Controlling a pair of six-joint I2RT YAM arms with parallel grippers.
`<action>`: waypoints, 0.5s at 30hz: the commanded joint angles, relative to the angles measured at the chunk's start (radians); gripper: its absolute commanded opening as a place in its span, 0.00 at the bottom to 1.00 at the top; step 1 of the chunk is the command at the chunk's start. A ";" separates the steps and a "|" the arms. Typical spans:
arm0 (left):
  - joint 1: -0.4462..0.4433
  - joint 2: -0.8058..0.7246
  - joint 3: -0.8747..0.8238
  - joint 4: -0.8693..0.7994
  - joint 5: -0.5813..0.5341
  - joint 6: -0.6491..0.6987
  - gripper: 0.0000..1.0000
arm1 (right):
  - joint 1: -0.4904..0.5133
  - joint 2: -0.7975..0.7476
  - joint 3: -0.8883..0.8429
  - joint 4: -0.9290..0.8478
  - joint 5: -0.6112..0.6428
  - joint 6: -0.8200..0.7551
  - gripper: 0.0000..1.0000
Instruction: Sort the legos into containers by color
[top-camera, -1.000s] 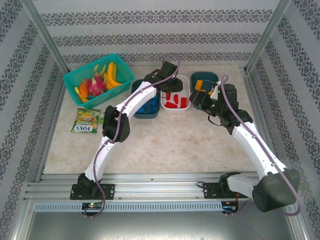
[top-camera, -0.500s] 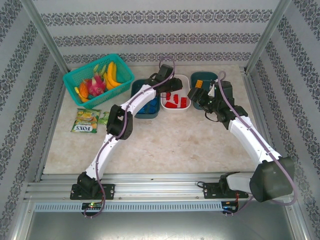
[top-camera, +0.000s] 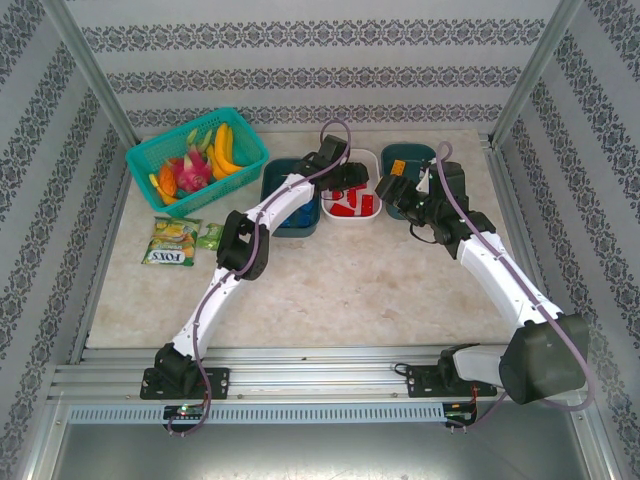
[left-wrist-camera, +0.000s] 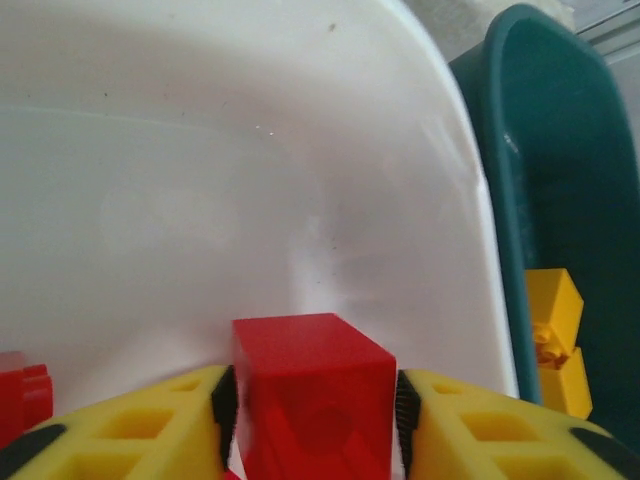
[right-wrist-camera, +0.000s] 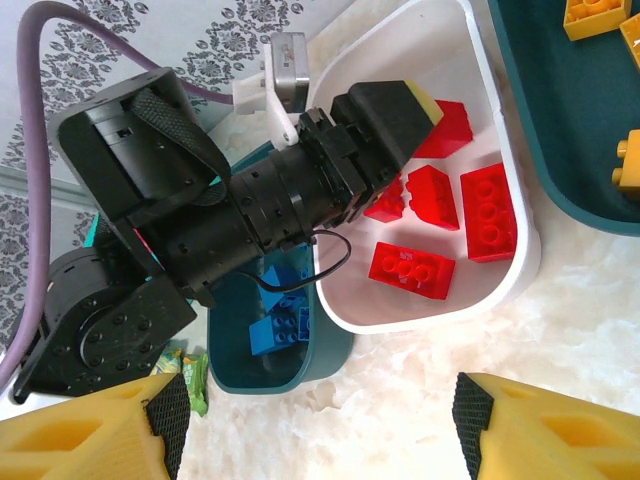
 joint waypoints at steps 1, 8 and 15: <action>-0.001 -0.007 0.028 -0.025 0.019 -0.002 0.53 | -0.011 -0.007 -0.005 0.010 0.002 -0.010 0.72; -0.001 -0.065 0.028 -0.032 0.014 -0.004 0.56 | -0.009 -0.034 -0.007 -0.011 0.011 -0.036 0.72; -0.016 -0.240 0.013 -0.108 -0.035 -0.012 0.63 | -0.007 -0.094 0.012 -0.126 0.075 -0.182 0.72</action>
